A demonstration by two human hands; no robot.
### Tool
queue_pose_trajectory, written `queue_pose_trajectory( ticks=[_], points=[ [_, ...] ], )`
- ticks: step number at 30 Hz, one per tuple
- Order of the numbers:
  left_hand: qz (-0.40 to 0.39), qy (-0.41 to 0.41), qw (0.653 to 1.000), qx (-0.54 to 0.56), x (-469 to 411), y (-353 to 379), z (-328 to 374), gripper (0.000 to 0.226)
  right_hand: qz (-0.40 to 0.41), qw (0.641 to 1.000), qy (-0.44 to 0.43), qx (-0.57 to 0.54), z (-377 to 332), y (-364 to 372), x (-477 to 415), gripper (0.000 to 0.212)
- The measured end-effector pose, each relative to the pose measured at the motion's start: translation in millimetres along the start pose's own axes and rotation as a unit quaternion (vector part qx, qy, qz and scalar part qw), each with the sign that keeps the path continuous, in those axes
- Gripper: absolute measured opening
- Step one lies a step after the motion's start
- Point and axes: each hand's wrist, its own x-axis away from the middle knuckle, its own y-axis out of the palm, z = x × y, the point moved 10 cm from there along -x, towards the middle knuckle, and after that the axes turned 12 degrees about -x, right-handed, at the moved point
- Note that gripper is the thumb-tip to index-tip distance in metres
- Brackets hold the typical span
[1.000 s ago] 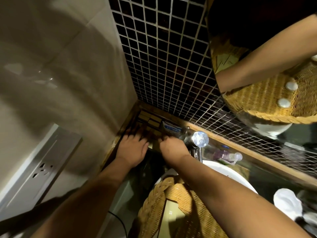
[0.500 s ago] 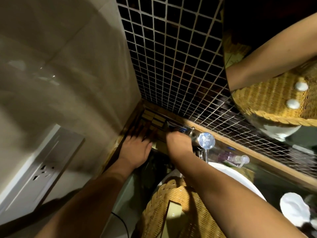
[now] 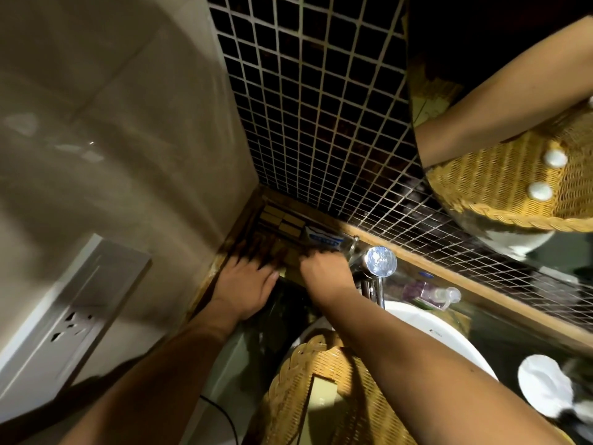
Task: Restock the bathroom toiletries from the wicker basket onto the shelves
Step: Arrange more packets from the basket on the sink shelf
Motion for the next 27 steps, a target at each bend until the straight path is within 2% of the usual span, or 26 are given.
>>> queue_pose_trajectory(
  ticks=[5, 8, 14, 18, 23, 27],
  points=[
    [-0.004, -0.017, 1.000, 0.006, -4.2, 1.4, 1.2, 0.061, -0.084, 0.996, -0.024, -0.035, -2.1, 25.5, 6.7, 0.037],
    [0.009, -0.021, 1.000, 0.013, -4.2, -0.6, 1.5, 0.059, -0.116, 0.992, -0.054, 0.008, 0.1, 35.2, 5.4, 0.045],
    [0.035, 0.022, 0.999, 0.003, 9.5, 1.5, 10.6, 0.054, -0.121, 0.991, -0.027, 0.054, 7.9, 47.9, 5.8, 0.046],
    [0.014, -0.001, 1.000, 0.014, 5.3, -0.6, 8.3, 0.053, -0.139, 0.990, 0.004, 0.022, 10.9, 55.2, 7.6, 0.050],
    [0.000, -0.004, 1.000, -0.008, 7.1, -9.5, 9.8, 0.058, -0.161, 0.987, 0.000, 0.008, 6.7, 37.3, 11.8, 0.062],
    [-0.019, -0.024, 0.999, -0.029, 12.0, -26.3, 8.7, 0.064, -0.132, 0.991, 0.014, -0.022, 4.3, 9.9, 29.2, 0.066]
  ],
)
